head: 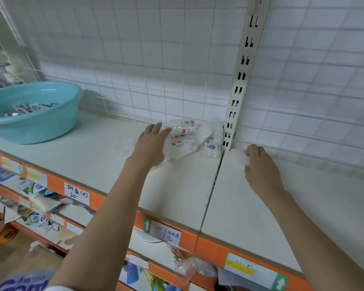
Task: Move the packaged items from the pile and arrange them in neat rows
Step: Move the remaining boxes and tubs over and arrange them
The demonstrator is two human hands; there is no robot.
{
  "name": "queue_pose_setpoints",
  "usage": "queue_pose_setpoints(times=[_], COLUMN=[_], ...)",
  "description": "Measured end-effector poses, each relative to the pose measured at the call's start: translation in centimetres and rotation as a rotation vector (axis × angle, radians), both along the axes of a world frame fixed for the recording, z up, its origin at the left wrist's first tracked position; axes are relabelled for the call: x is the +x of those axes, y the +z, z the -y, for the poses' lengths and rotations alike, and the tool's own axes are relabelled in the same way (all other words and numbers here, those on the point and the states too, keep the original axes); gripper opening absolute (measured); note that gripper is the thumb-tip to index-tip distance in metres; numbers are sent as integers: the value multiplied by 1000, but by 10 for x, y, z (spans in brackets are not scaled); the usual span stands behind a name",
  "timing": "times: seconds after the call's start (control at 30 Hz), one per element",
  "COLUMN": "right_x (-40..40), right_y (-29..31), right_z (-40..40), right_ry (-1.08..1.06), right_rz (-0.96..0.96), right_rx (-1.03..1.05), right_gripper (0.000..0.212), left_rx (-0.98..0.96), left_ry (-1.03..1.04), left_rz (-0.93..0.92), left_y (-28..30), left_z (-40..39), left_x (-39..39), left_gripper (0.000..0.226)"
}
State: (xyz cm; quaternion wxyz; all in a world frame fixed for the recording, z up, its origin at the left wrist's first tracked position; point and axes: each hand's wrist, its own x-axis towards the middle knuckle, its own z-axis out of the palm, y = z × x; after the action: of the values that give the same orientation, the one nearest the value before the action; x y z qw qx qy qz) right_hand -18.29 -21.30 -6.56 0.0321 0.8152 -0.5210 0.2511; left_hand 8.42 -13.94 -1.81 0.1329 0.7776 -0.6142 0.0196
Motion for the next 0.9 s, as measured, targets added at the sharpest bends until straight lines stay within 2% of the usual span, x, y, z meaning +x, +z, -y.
queue_pose_setpoints(times=[0.13,0.23,0.3,0.43,0.57,0.73,0.9], right_x=[-12,-25,-37,-71,-137,-256,-366], right_y=[-1,2,7,16,18,18,17], right_z=[-21,-41,-56,-88,-121,-158,-187], right_ry=[37,57,68,97,131,161,74], right_rz=[170,262,350,443,431,441,438], right_rx=[2,-2,30,-37,-91,-145,-146], right_gripper=[43,40,38,44,50,36,35], left_rx=[-102,-180,-246,-372,-456,-482,-455], left_ry=[24,64,86,66,49,-55,-160], left_rz=[-110,-137,-178,-228,-289,-613,-857], left_y=[-5,-9,-12,-16,-16,-14,-10], left_z=[-2,-21,-39,-74,-102,-125,-132], left_x=[2,-4,-17,-64,-141,-274,-404], left_gripper=[51,35,31,33,29,21,42])
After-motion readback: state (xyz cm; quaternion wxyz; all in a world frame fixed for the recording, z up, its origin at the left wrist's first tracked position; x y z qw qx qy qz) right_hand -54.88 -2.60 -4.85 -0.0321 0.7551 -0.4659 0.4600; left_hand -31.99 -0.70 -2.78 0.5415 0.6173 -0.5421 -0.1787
